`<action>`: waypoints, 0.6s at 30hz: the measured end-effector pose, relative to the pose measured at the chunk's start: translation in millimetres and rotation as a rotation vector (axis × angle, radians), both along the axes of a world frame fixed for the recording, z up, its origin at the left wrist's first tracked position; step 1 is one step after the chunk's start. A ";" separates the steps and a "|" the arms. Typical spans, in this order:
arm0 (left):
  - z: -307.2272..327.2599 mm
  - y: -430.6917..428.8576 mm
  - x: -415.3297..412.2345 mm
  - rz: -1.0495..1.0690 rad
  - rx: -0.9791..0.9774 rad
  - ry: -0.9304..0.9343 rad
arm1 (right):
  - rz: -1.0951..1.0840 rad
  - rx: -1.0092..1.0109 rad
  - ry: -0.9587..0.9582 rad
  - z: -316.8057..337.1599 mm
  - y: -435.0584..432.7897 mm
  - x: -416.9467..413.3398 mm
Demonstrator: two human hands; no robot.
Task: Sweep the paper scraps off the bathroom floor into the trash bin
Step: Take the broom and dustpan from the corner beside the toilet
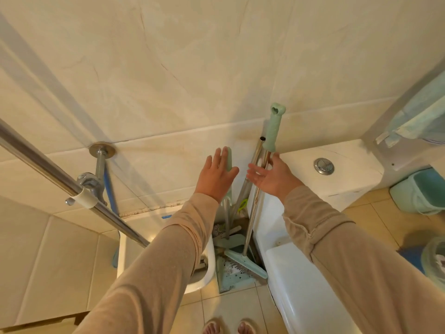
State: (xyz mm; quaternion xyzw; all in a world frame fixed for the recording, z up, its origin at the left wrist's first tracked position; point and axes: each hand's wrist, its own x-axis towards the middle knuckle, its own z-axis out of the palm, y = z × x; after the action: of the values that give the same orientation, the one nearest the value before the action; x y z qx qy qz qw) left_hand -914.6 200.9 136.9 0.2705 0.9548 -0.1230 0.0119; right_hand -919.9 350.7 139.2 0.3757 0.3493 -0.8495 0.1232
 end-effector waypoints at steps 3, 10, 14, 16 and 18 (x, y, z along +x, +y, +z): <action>16.6 2.1 20.5 -0.123 -0.104 0.093 | 0.019 -0.065 -0.135 -3.6 -5.1 28.1; 25.4 23.4 48.3 -0.486 -0.489 0.023 | -0.330 -0.436 -0.212 -10.4 -27.5 84.3; 36.6 28.9 69.2 -0.676 -0.635 -0.024 | -0.501 -0.558 -0.304 -10.4 -29.6 119.0; 37.4 31.6 80.3 -0.714 -0.640 -0.049 | -0.530 -0.574 -0.345 -10.1 -27.0 135.3; 38.7 36.4 92.3 -0.731 -0.614 -0.081 | -0.513 -0.544 -0.341 -8.7 -26.2 152.0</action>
State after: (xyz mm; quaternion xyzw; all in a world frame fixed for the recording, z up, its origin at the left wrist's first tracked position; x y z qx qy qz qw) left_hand -822.3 237.3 175.6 0.5770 0.7153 -0.3850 0.0846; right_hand -767.9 324.4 130.5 0.5398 -0.0184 -0.8395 0.0586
